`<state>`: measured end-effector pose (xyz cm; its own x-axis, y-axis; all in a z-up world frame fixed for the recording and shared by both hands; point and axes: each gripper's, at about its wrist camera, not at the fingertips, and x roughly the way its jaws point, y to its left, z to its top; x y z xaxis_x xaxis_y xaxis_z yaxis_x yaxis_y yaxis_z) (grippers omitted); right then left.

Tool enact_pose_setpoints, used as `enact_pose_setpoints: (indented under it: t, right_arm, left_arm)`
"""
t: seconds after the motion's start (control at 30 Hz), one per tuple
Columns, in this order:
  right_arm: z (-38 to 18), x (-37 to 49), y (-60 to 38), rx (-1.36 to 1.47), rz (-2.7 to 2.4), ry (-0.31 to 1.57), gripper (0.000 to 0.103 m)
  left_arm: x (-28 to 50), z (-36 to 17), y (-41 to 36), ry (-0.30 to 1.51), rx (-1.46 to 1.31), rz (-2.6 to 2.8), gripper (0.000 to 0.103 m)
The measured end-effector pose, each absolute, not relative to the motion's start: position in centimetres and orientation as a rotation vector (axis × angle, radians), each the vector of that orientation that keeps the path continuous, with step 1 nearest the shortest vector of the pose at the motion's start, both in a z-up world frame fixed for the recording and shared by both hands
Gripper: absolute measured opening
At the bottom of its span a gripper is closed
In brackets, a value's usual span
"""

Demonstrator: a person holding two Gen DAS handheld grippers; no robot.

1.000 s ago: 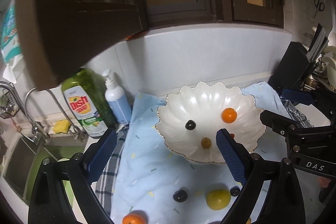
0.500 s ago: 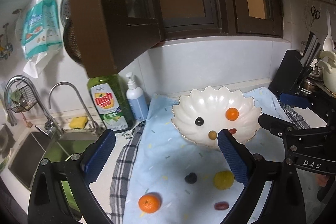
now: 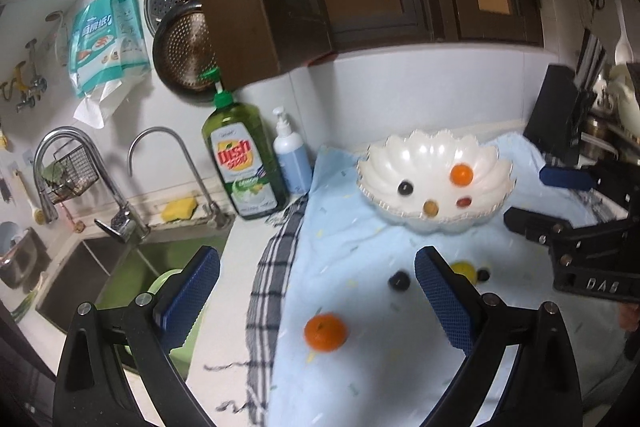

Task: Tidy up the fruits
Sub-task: 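Withdraw both tools from the bowl toward the remaining fruits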

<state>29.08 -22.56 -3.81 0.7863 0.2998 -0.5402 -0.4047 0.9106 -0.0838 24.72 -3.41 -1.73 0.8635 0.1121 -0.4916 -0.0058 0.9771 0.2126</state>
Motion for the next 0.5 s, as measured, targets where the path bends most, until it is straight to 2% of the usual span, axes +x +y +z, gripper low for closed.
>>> enact_pose_setpoints:
  t: [0.5]
  right_arm:
    - [-8.1,26.1,-19.8,-0.247,0.398,0.571,0.069]
  left_arm:
    - [22.8,-6.3,-1.0,0.612,0.205,0.051,0.099]
